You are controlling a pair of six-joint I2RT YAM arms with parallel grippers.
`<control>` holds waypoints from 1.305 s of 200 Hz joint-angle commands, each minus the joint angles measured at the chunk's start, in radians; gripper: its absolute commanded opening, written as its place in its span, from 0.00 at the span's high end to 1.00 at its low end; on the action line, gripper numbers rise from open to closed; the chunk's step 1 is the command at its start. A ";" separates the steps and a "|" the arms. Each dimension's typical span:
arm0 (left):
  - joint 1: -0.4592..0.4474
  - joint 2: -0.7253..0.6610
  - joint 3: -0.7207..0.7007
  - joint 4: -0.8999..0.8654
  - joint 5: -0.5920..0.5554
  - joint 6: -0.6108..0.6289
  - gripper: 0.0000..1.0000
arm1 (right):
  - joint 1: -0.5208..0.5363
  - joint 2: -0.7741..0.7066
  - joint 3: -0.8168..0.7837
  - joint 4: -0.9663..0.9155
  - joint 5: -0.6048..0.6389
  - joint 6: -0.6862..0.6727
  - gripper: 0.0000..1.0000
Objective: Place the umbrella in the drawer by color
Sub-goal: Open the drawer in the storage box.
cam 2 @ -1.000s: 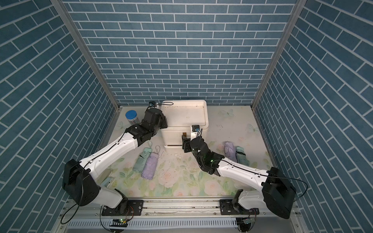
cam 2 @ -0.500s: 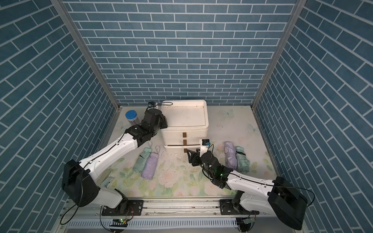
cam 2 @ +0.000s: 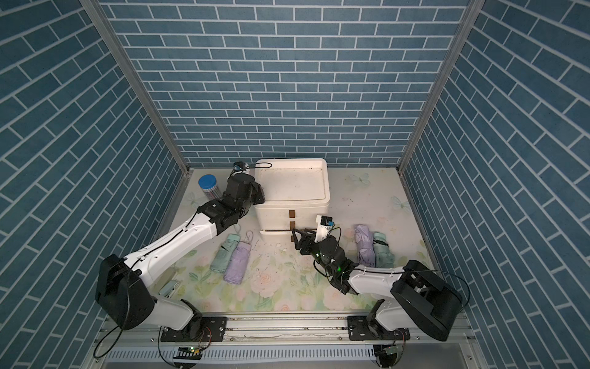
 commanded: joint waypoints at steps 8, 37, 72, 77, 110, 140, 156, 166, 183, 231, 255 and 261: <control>-0.021 0.016 -0.060 -0.179 0.156 -0.097 1.00 | -0.012 0.056 -0.009 0.160 -0.072 0.057 0.38; -0.021 0.021 -0.057 -0.176 0.158 -0.095 1.00 | -0.018 0.096 -0.009 0.203 -0.087 0.081 0.38; -0.021 0.022 -0.058 -0.177 0.158 -0.088 1.00 | -0.024 0.155 -0.002 0.268 -0.100 0.121 0.42; -0.021 0.021 -0.058 -0.178 0.158 -0.086 1.00 | -0.024 0.162 -0.002 0.276 -0.099 0.126 0.42; -0.021 0.015 -0.064 -0.182 0.153 -0.079 1.00 | -0.024 0.198 0.004 0.314 -0.086 0.154 0.44; -0.021 0.007 -0.074 -0.180 0.152 -0.078 1.00 | -0.025 0.228 0.032 0.323 -0.098 0.165 0.47; -0.021 0.004 -0.078 -0.179 0.152 -0.077 1.00 | -0.026 0.235 0.038 0.325 -0.089 0.172 0.48; -0.021 0.003 -0.081 -0.179 0.152 -0.077 1.00 | -0.025 0.241 0.044 0.323 -0.091 0.174 0.49; -0.021 0.001 -0.084 -0.178 0.152 -0.077 1.00 | -0.026 0.250 0.053 0.321 -0.093 0.184 0.53; -0.021 0.003 -0.084 -0.178 0.149 -0.077 1.00 | -0.029 0.266 0.070 0.296 -0.086 0.204 0.77; -0.021 0.003 -0.084 -0.179 0.149 -0.083 1.00 | -0.030 0.267 0.073 0.286 -0.088 0.209 0.88; -0.021 0.001 -0.085 -0.178 0.149 -0.083 1.00 | -0.031 0.266 0.077 0.284 -0.091 0.208 0.88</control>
